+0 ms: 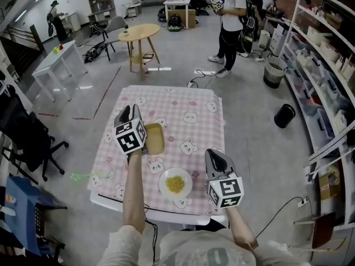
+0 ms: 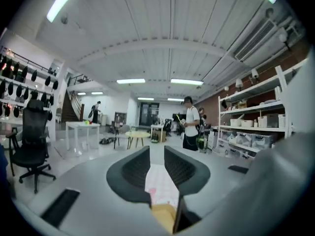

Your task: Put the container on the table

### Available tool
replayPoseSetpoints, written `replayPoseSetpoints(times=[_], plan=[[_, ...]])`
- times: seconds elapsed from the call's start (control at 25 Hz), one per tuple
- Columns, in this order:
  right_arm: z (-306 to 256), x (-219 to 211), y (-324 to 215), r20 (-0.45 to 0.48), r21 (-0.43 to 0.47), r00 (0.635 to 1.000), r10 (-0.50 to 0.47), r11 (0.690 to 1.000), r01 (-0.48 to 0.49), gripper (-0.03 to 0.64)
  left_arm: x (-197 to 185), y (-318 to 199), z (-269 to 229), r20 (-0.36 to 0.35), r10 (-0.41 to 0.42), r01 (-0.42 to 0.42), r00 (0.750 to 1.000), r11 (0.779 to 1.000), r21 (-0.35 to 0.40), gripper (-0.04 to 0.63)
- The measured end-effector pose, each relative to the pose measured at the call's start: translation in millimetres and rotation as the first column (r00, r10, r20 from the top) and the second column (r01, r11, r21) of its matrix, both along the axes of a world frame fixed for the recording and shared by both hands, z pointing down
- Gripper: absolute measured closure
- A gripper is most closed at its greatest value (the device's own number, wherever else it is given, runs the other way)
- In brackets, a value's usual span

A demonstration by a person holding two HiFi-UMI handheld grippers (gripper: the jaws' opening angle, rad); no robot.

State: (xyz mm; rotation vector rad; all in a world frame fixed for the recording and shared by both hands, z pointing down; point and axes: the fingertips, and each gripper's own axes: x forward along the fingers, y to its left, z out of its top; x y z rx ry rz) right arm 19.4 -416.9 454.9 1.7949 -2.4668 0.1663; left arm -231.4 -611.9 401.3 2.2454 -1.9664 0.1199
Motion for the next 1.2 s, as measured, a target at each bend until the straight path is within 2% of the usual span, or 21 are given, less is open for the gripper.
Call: replayPoseSetpoints(times=[0.08, 0.2, 0.28, 0.4, 0.48, 0.56, 0.68, 0.84, 1.2], plan=[[-4, -4, 2, -0.005, 0.010, 1.000, -0.003, 1.000, 0.003, 0.588, 7, 23, -40, 0.023, 0.013, -0.016, 1.000, 0.994, 0.111, 0.519], [-9, -10, 4, -0.002, 0.027, 1.000, -0.010, 1.000, 0.011, 0.588, 20, 64, -85, 0.062, 0.032, -0.046, 0.998, 0.967, 0.251, 0.551], [-11, -14, 5, 0.002, 0.037, 1.000, -0.013, 0.999, 0.012, 0.588, 29, 94, -101, 0.084, 0.044, -0.069, 0.995, 0.946, 0.316, 0.557], [-15, -19, 6, 0.010, 0.049, 1.000, -0.016, 0.999, 0.015, 0.588, 44, 134, -104, 0.113, 0.064, -0.101, 0.992, 0.927, 0.362, 0.558], [-18, -22, 6, 0.011, 0.054, 1.000, -0.022, 0.998, 0.021, 0.588, 54, 154, -96, 0.119, 0.076, -0.116, 0.990, 0.922, 0.370, 0.560], [-18, -25, 8, 0.006, 0.057, 1.000, -0.031, 0.998, 0.030, 0.588, 60, 172, -82, 0.086, 0.094, -0.119, 0.992, 0.924, 0.365, 0.561], [-15, -27, 13, 0.001, 0.061, 0.999, -0.036, 0.998, 0.036, 0.588, 63, 191, -49, 0.037, 0.101, -0.108, 0.994, 0.943, 0.315, 0.563], [-9, -25, 17, 0.000, 0.055, 1.000, -0.028, 0.998, 0.028, 0.588, 63, 207, -7, 0.037, 0.090, -0.097, 0.995, 0.966, 0.239, 0.565], [-2, -22, 27, -0.007, 0.031, 0.999, -0.043, 0.999, 0.043, 0.589, 63, 216, 25, 0.037, 0.058, -0.063, 0.998, 0.984, 0.165, 0.565]])
